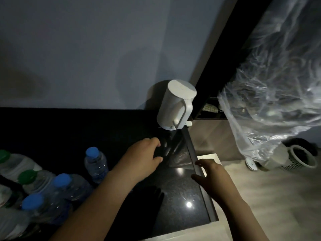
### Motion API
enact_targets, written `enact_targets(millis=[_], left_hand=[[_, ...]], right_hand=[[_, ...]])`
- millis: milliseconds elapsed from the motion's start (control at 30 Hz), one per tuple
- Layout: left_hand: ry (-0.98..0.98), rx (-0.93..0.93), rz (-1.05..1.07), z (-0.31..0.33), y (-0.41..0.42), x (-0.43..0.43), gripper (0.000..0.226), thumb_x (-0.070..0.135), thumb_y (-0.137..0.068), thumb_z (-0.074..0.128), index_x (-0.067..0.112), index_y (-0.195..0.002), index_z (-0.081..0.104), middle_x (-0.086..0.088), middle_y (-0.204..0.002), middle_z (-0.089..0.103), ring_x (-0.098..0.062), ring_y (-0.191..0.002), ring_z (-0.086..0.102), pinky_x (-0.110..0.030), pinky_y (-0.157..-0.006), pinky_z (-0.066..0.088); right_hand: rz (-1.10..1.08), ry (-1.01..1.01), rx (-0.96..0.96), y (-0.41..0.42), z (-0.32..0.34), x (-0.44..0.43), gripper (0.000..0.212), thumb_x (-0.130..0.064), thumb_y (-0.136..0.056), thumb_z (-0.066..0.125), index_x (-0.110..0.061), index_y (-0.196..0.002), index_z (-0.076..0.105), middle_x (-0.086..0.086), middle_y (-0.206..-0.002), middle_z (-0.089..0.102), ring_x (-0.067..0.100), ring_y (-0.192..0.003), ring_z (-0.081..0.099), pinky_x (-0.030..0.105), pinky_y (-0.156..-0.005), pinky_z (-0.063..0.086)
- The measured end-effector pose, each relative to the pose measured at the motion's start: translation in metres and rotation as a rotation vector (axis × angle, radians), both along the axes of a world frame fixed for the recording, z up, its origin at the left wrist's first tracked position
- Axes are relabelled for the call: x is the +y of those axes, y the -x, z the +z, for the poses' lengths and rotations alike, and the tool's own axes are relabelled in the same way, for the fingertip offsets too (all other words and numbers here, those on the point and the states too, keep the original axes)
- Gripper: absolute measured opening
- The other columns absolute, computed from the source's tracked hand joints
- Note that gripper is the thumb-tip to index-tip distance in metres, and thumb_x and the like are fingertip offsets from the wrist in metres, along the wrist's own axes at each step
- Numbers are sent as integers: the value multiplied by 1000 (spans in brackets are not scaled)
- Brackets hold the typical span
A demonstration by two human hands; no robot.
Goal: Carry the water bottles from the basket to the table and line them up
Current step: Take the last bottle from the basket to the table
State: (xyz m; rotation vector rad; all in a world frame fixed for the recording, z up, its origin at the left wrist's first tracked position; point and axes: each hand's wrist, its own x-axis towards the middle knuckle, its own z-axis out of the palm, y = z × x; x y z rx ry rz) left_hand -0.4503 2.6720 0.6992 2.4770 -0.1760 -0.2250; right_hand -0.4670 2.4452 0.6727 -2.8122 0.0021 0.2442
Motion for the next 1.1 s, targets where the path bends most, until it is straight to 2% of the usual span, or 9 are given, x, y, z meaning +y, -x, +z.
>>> enact_targets(millis=[133,267,533,700,833,1100], left_hand=[[-29,8,-175,2,0,-51,38,32,-90,59,23,-125,48,4,-124,52,-12,-111,52,-25,-93,44],[-81,-12,-304,1,-4,-116,35,32,-90,58,20,-121,51,1,-122,54,-16,-111,53,-31,-95,45],[-170,-50,-540,3,2,-279,35,33,-89,58,20,-120,51,0,-123,55,-20,-115,53,-36,-98,43],[-154,-84,-673,1,15,-372,35,36,-88,58,24,-120,52,5,-122,56,-16,-112,53,-28,-92,43],[-149,-89,-787,-1,18,-436,35,39,-87,58,26,-119,51,7,-122,58,-14,-111,54,-28,-90,44],[-160,-52,-999,-15,4,-548,38,40,-88,57,28,-123,49,8,-125,56,-12,-116,52,-30,-97,44]], right_hand=[[-122,-34,-25,8,11,-46,41,-27,-75,76,-17,-114,65,2,-109,68,21,-102,63,32,-83,50],[-246,-52,-73,24,22,-106,39,-25,-77,73,-19,-114,64,-1,-113,67,17,-106,60,29,-85,45],[-484,-42,-108,77,39,-255,47,-36,-80,69,-26,-124,56,-7,-127,59,12,-118,53,26,-89,42],[-612,-27,-125,115,51,-339,49,-36,-82,69,-24,-127,55,-5,-130,57,13,-121,52,27,-94,42],[-717,8,-145,141,60,-392,50,-38,-81,68,-24,-128,55,-4,-131,57,14,-121,53,29,-98,43],[-908,26,-134,162,56,-475,50,-38,-81,69,-24,-128,56,-6,-130,58,12,-121,53,28,-98,43]])
